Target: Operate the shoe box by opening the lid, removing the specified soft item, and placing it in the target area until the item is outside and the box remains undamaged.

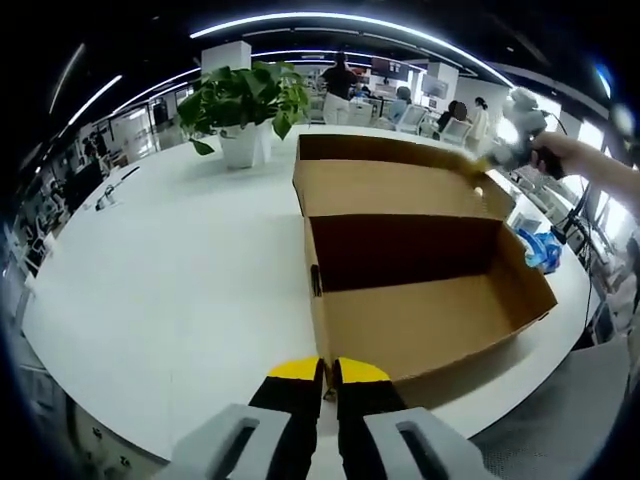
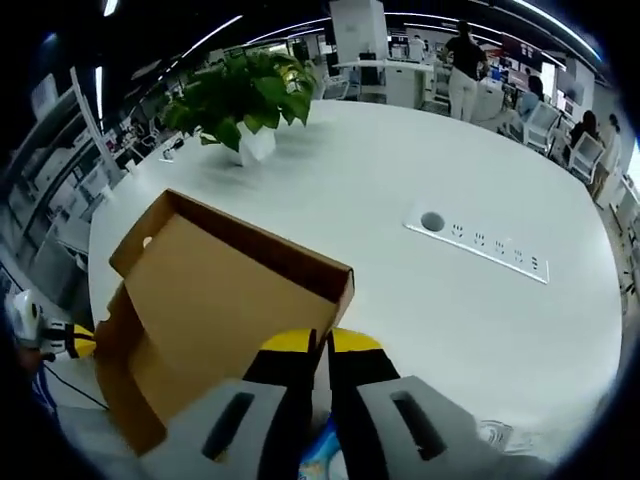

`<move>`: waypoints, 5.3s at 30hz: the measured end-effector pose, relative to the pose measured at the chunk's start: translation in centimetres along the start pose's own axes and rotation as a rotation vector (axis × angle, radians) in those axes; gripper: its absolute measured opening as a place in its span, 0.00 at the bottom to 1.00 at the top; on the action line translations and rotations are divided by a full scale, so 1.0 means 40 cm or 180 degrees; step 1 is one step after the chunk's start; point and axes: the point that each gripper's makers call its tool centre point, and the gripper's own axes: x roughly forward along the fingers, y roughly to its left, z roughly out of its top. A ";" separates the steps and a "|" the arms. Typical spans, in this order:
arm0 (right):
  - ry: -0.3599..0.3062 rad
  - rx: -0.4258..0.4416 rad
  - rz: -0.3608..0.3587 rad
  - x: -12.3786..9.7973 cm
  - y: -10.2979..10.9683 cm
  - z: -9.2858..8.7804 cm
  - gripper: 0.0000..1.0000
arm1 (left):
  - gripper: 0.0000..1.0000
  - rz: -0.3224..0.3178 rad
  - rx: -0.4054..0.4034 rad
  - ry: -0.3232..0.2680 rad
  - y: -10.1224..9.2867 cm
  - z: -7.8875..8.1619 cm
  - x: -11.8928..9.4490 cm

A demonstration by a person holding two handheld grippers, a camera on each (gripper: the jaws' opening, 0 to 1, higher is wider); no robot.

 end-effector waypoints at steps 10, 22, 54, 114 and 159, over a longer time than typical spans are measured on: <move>-0.0215 0.0014 0.0065 -0.054 0.017 0.025 0.02 | 0.04 -0.0016 -0.0010 -0.0021 -0.002 0.000 -0.002; -0.0431 0.0028 0.0105 -0.110 0.044 0.031 0.01 | 0.04 -0.0038 -0.0037 -0.0047 -0.006 -0.003 -0.007; -0.0833 -0.0253 0.0166 -0.254 0.144 -0.038 0.01 | 0.04 -0.0084 -0.0067 -0.0076 -0.009 -0.010 -0.016; -0.1020 -0.0366 0.0200 -0.302 0.247 -0.291 0.05 | 0.26 -0.0494 0.0440 -0.0952 -0.044 0.195 -0.137; -0.0794 -0.1391 0.0630 -0.274 0.325 -0.417 0.31 | 0.41 -0.0721 0.0696 -0.0508 -0.081 0.049 -0.102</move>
